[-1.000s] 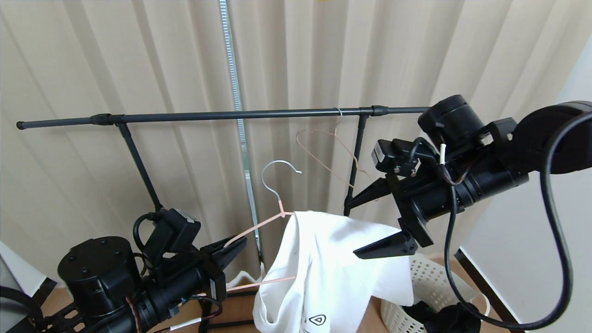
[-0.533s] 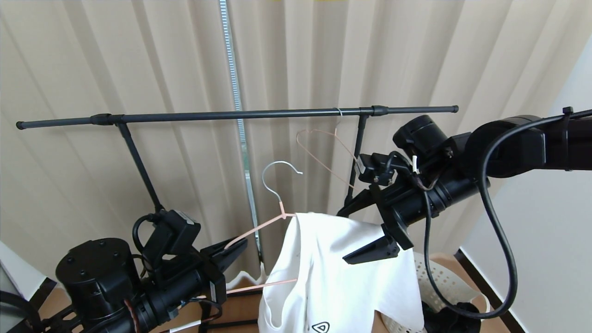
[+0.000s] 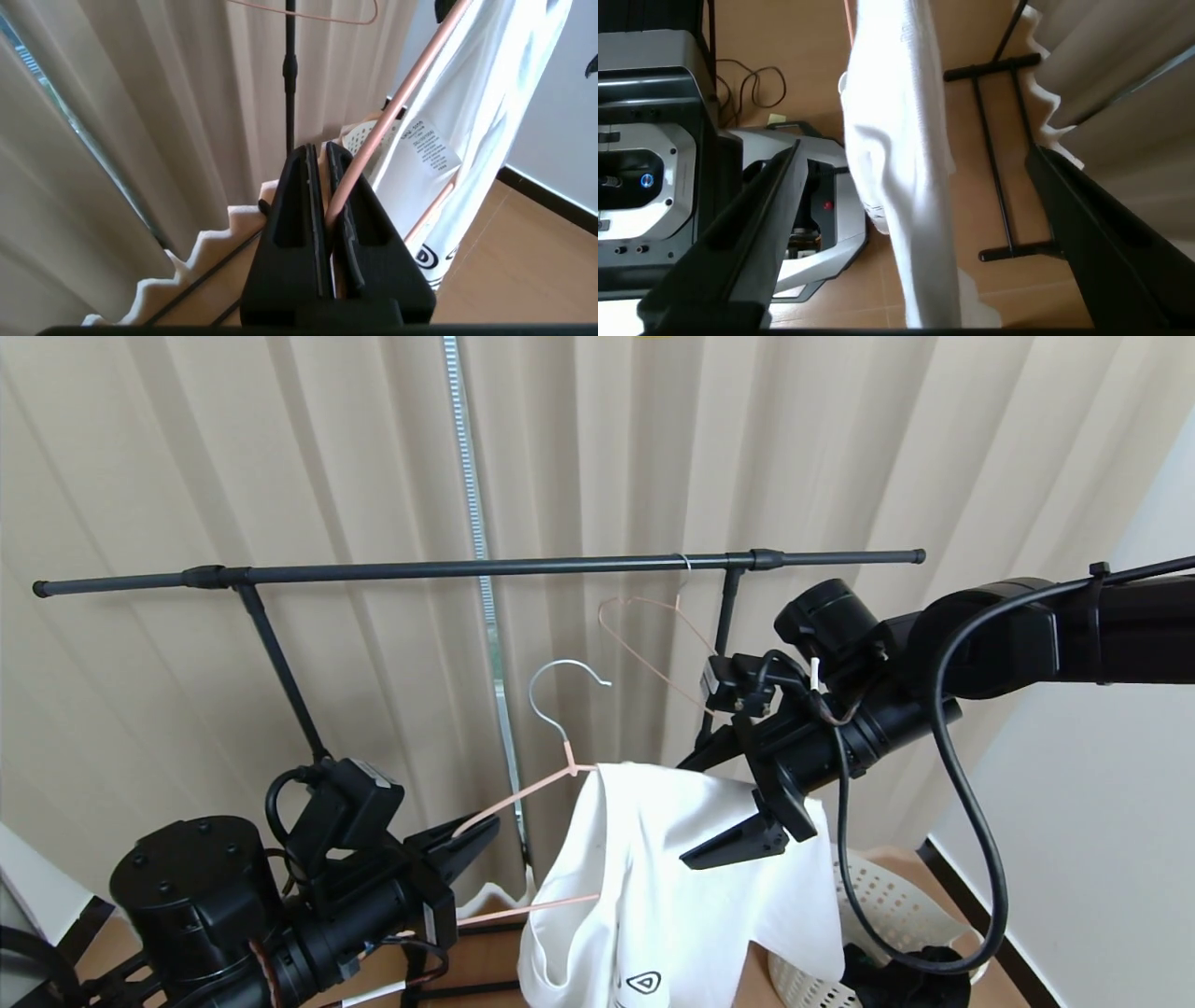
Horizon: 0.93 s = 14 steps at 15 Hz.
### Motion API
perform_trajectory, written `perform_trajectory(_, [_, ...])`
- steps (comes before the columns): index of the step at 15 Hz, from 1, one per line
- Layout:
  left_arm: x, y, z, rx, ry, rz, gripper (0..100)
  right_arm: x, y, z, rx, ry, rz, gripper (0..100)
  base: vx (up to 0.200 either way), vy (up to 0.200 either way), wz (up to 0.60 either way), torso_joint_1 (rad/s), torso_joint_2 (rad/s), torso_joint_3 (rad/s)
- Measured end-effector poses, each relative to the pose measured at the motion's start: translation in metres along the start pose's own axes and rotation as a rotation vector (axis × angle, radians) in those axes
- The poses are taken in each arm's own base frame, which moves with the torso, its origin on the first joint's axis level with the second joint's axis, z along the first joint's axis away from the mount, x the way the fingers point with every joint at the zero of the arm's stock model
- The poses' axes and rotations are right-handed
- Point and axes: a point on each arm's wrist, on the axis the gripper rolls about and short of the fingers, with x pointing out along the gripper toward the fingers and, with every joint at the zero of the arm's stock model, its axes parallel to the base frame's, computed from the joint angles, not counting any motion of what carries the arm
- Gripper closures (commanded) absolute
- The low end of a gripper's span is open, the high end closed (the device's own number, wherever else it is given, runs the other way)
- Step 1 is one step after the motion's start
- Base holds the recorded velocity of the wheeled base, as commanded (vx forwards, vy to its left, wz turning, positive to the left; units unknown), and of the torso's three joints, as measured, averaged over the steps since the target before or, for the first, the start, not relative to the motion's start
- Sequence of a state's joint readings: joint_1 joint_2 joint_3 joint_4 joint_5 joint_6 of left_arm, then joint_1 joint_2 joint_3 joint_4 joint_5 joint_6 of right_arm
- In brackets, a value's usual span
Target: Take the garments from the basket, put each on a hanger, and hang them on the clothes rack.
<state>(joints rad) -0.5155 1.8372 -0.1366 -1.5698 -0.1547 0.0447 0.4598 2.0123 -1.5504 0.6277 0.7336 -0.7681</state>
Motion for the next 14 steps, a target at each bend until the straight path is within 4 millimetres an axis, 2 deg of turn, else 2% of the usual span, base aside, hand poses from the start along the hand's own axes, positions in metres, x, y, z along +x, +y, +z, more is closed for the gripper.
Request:
perform_trajectory(9, [-0.0009, -0.0001, 0.0016, 0.001, -0.008, 0.0, 100, -0.0041, 0.0035, 0.0018, -0.001, -0.003, -0.003, 100, 0.0, 0.0, 0.0, 0.0, 0.0, 0.0])
perform_trajectory(10, [-0.001, 0.0001, 0.0016, 0.002, -0.008, 0.001, 0, -0.0045, 0.0043, 0.0015, 0.001, -0.003, 0.0, 100, 0.0, 0.0, 0.0, 0.0, 0.0, 0.0])
perform_trajectory(14, [-0.0025, 0.0002, 0.0008, 0.014, -0.003, 0.001, 0, -0.0071, 0.009, 0.0001, 0.006, 0.0, 0.005, 100, 0.0, 0.0, 0.0, 0.0, 0.0, 0.0])
